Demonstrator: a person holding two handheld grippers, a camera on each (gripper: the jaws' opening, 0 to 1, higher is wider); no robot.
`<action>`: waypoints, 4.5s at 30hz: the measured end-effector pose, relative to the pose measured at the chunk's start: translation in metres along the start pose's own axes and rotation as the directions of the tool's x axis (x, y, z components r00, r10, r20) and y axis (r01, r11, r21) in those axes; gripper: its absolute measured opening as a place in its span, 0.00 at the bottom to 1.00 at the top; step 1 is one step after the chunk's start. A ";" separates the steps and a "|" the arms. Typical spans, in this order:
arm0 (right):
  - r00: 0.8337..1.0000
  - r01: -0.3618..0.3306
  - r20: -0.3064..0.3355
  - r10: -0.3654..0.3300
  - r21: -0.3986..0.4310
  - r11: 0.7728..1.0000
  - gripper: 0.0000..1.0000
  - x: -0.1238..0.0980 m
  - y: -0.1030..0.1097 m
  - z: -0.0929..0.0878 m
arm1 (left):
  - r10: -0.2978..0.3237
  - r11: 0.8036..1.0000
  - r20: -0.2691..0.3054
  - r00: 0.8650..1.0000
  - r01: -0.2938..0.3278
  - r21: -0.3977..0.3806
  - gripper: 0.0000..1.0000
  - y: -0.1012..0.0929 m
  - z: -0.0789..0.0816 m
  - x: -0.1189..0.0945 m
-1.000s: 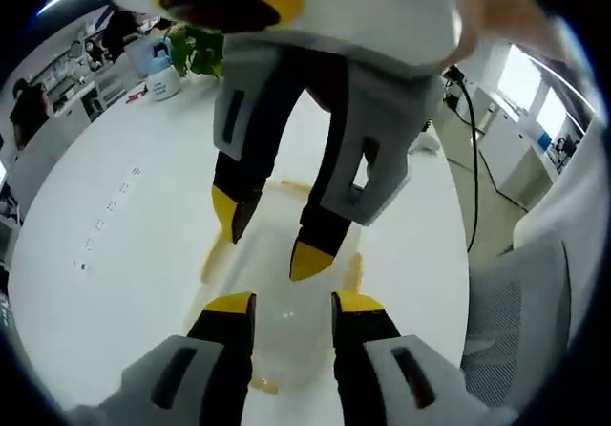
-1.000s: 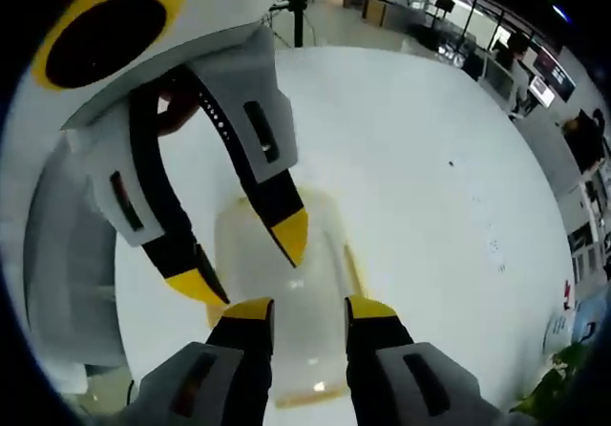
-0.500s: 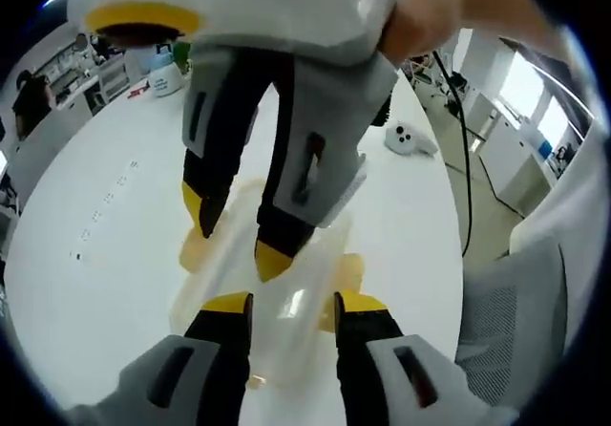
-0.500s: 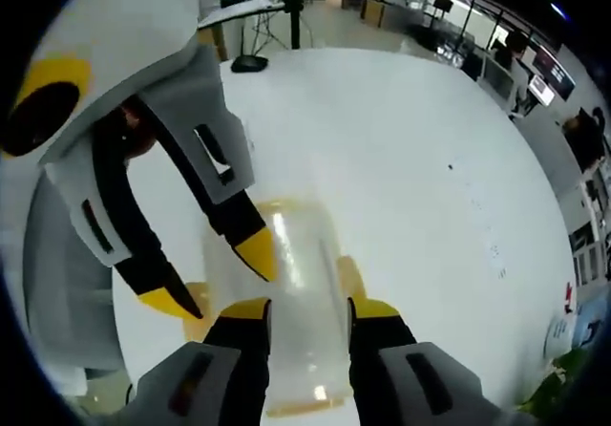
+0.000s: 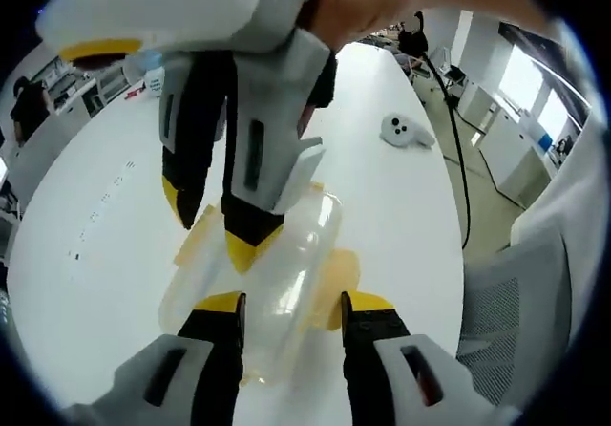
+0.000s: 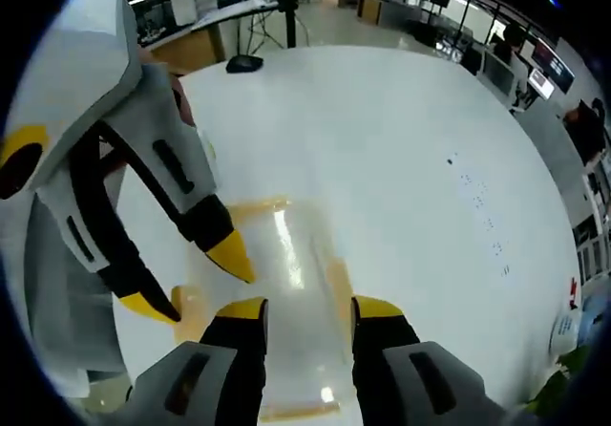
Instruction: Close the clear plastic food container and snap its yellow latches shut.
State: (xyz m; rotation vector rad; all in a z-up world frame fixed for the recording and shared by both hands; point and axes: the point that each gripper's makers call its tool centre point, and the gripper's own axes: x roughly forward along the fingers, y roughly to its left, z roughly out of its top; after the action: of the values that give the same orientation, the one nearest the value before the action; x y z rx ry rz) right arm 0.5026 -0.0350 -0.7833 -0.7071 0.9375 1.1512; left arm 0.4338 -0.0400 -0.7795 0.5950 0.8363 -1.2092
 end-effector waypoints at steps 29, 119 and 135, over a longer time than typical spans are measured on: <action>0.997 -0.078 -0.030 0.077 -0.002 0.997 0.35 0.007 -0.001 0.001 | 0.222 0.953 -0.039 0.974 -0.209 0.219 0.36 0.004 -0.006 0.009; 0.999 -0.035 0.007 0.034 0.026 0.999 0.59 -0.007 -0.005 -0.006 | 0.150 0.939 -0.042 0.988 -0.129 0.319 0.57 -0.010 -0.003 0.003; 0.999 -0.037 -0.036 0.037 -0.009 0.999 0.65 -0.014 0.004 -0.027 | 0.162 0.943 -0.078 0.984 -0.130 0.307 0.66 0.016 -0.016 -0.003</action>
State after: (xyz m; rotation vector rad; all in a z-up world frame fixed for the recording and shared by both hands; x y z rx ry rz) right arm 0.4905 -0.0634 -0.7835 -0.7228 0.9787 1.1798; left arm 0.4450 -0.0212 -0.7868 0.9589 0.6829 -1.1853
